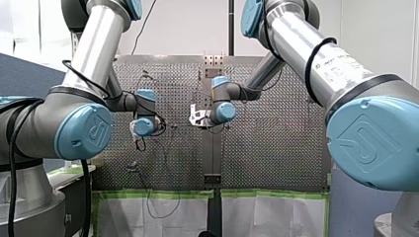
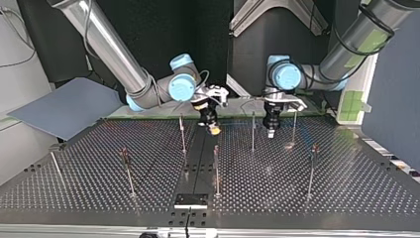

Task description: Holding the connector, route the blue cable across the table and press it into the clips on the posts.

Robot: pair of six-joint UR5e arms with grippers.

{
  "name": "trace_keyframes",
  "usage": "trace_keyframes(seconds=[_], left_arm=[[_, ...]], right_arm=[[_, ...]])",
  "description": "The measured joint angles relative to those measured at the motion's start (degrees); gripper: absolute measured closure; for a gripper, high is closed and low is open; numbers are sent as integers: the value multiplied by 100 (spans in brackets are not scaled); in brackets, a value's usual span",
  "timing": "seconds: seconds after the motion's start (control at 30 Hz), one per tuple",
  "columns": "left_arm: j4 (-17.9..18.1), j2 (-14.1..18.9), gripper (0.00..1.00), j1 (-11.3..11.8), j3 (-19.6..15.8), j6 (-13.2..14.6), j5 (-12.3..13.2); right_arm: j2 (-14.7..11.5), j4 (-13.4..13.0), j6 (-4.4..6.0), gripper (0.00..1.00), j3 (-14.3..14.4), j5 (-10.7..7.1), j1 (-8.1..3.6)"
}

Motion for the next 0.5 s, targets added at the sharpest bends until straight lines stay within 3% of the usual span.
trace_keyframes(seconds=[0.3,0.37,0.4,0.47,0.5], left_arm=[[-43,1,100,78,145,55,29],[-70,1,65,91,148,111,19],[-91,3,65,97,149,143,2],[-155,5,39,107,150,223,-56],[-187,6,39,109,152,259,-84]], right_arm=[[0,-6,5,100,-46,-110,-80],[2,-6,7,100,-47,-115,-94],[2,-7,7,100,-47,-116,-99],[1,-5,9,100,-49,-115,-111],[1,-4,9,100,-49,-117,-113]])
